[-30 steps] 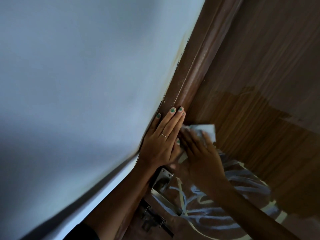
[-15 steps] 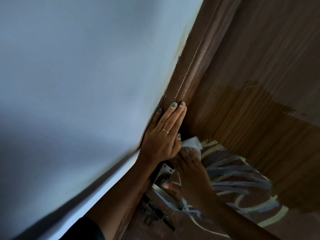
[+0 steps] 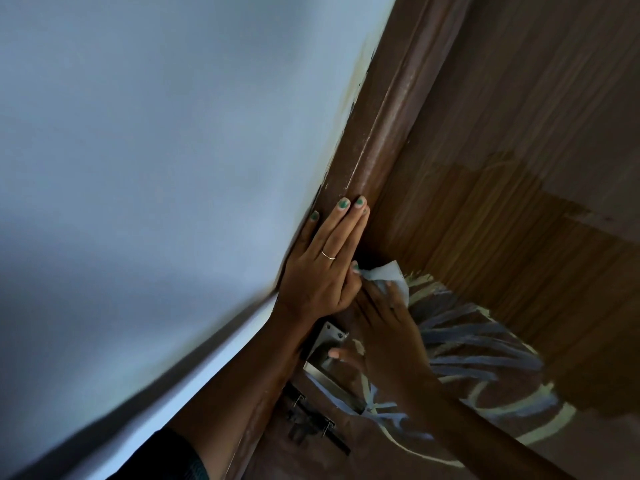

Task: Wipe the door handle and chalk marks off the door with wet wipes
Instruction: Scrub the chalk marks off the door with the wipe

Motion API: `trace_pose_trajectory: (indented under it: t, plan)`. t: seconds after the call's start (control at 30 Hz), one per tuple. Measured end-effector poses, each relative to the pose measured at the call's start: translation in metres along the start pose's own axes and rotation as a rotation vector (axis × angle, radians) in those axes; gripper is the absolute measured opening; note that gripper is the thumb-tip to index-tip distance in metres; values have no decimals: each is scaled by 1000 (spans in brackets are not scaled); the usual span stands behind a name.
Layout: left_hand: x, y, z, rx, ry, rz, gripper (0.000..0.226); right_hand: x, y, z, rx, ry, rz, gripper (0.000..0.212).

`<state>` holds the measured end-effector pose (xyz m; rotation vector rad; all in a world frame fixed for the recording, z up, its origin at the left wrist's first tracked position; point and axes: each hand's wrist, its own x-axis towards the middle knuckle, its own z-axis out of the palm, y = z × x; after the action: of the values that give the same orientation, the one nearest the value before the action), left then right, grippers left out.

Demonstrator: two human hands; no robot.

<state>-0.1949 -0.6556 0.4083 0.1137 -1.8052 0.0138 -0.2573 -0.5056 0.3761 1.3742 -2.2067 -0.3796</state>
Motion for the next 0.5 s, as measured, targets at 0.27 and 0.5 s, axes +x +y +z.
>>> trace_pose_trajectory:
  t: [0.27, 0.5]
  plan:
    - [0, 0, 1, 1, 8, -1, 63, -2, -11, 15, -232, -211, -63, 98]
    - [-2, 1, 0, 21, -6, -12, 63, -30, -4, 18, -181, -120, -95, 97]
